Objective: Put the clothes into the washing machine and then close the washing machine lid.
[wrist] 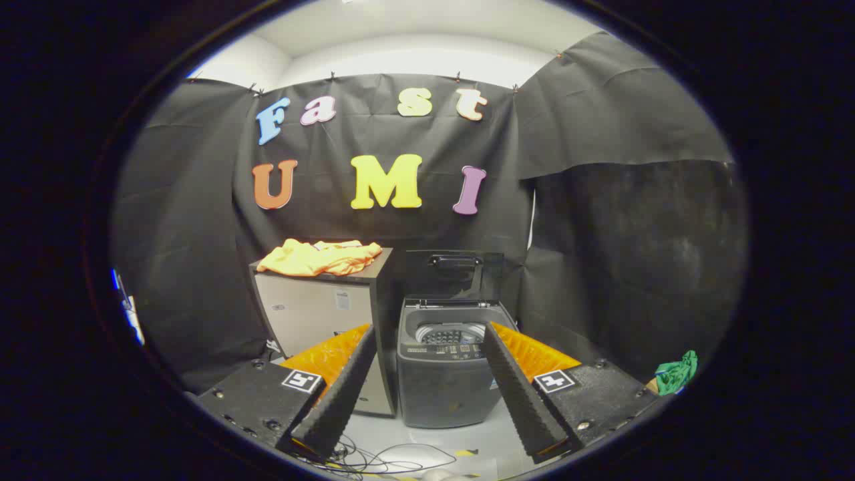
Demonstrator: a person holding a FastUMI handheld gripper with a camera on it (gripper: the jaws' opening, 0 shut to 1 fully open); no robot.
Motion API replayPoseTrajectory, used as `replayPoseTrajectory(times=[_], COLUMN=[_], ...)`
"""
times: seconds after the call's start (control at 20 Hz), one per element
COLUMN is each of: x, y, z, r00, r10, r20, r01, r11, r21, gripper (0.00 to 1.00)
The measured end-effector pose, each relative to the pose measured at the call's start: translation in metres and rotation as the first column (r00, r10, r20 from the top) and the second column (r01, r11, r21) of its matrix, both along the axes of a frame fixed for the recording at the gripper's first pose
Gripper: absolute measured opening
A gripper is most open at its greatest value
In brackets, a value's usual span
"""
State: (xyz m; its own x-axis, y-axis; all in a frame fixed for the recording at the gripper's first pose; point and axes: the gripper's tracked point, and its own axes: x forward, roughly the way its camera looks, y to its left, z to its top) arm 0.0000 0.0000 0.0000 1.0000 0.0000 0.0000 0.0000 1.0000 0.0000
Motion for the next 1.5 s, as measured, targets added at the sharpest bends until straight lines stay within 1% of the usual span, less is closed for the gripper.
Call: replayPoseTrajectory(times=[0.7,1.0,1.25,1.5], x=[-0.004,-0.005,0.003,0.026], y=[0.002,0.002,0.003,0.009], z=[-0.006,-0.001,0.015,0.050], r00=[1.000,1.000,1.000,1.000], r10=[0.012,0.005,-0.002,-0.011], r20=[-0.006,-0.005,-0.001,0.009], r01=[-0.012,-0.005,0.002,0.010], r11=[1.000,1.000,1.000,1.000], r21=[0.009,0.005,0.011,0.018], gripper=[1.00,1.00,1.00,1.00])
